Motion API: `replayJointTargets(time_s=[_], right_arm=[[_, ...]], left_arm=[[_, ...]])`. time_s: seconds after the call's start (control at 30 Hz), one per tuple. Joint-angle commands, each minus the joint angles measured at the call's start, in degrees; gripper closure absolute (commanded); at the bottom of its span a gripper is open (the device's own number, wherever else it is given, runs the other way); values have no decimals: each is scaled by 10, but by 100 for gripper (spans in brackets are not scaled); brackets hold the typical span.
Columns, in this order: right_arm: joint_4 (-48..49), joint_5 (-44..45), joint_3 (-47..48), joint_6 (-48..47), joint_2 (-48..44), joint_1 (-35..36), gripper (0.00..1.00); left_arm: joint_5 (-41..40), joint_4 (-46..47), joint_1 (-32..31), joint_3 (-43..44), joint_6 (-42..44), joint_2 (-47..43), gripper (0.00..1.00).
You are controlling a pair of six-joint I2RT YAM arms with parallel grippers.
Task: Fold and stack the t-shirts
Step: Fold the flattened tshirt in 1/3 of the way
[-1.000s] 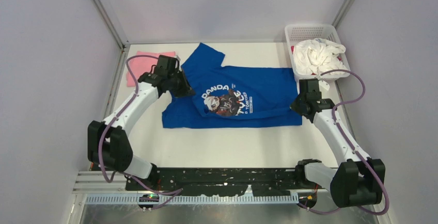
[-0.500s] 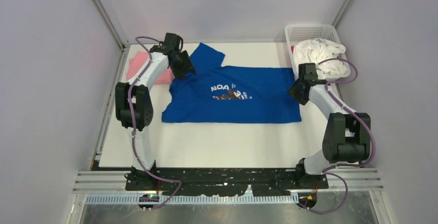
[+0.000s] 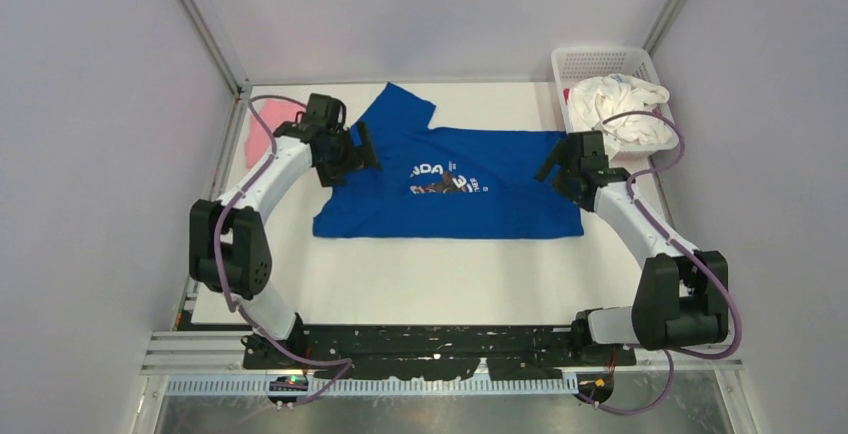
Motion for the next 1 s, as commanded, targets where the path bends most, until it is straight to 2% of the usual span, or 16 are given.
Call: replayJointTargets(time_s=[0.0,0.2,0.37,0.63,0.97], right_arm=[[70,-34,-51,-14,-28,38,4],[140,-88,-57,-30,55,79,5],[135,-83,-65,-17,93,90,5],[83,-99,-176,13,20,91,5],[-54,-98,-227,36,-102,159,5]], left_arm=[[42,110,-7,-94,4,-43,0],[85,156,-7,-129,-6,8,0],[70,167,-8,-173,-13,22,0],[72,179,-8,-276,-27,-16,0],[40,141,-48,-459,-60,-163,0]])
